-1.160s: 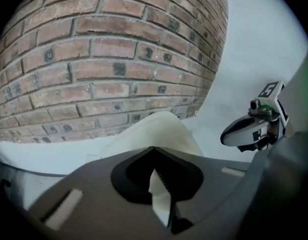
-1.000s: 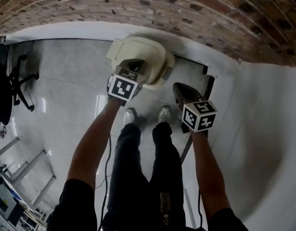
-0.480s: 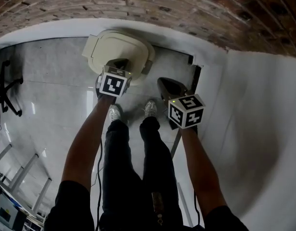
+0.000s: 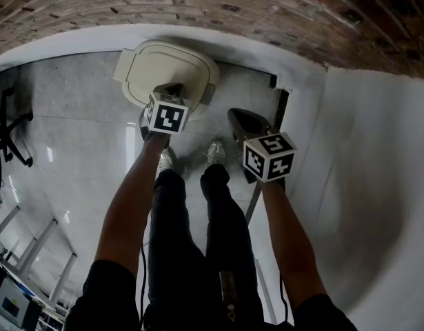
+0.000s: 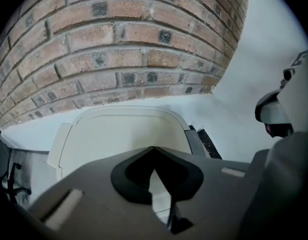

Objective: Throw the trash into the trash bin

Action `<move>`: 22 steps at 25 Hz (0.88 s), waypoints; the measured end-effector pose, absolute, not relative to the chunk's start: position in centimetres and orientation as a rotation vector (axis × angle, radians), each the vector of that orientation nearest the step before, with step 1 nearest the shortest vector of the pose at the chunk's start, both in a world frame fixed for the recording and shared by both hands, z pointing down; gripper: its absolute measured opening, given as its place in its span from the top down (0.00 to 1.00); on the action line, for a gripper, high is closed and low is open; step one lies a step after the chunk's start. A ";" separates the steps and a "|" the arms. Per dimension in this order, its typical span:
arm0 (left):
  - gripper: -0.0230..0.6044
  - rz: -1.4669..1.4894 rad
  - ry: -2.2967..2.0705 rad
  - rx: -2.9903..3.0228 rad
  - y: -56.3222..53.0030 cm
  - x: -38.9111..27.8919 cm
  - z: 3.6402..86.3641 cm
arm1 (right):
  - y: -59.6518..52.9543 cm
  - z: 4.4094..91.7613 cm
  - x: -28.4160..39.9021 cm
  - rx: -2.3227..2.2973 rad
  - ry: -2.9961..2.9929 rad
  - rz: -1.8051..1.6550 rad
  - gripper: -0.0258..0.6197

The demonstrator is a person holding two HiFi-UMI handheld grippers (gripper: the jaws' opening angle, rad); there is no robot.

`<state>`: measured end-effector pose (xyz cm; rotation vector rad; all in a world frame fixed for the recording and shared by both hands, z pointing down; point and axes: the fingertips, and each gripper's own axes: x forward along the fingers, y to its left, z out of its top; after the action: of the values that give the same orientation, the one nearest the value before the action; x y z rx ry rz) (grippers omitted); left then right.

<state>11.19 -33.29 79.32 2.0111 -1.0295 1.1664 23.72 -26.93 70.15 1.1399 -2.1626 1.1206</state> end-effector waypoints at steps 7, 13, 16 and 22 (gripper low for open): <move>0.96 1.112 -1.042 2.021 -33.7 10.9 78.9 | -26.7 69.9 23.2 1.142 -2.179 1.122 0.96; 0.96 1.084 -0.999 2.107 -32.9 11.3 75.3 | -26.7 67.7 23.0 1.189 -2.216 1.085 0.96; 0.96 1.053 -0.966 2.154 -32.2 11.1 72.3 | -26.7 65.5 22.7 1.218 -2.234 1.047 0.96; 0.96 0.934 -0.913 2.250 -30.3 10.5 64.2 | -25.7 59.0 20.0 1.195 -2.316 0.983 0.96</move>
<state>10.54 -30.31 64.17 2.2501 -0.9128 0.9344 20.01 -25.72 59.02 1.1951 -2.3164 0.9835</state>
